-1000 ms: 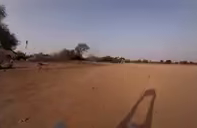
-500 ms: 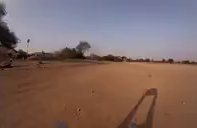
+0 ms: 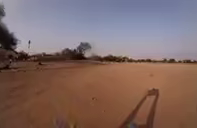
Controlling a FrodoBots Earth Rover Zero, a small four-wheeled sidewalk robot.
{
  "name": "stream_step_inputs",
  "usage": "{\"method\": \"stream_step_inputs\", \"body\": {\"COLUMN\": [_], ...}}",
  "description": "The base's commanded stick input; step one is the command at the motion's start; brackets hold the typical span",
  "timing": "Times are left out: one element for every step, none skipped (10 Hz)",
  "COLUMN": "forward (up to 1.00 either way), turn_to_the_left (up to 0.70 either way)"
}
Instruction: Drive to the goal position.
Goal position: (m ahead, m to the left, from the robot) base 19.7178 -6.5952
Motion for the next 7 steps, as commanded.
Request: {"method": "stream_step_inputs", "body": {"forward": [0.70,0.70,0.70,0.70,0.70,0.70,0.70], "turn_to_the_left": [0.00,0.00,0.00,0.00,0.00,0.00,0.00]}}
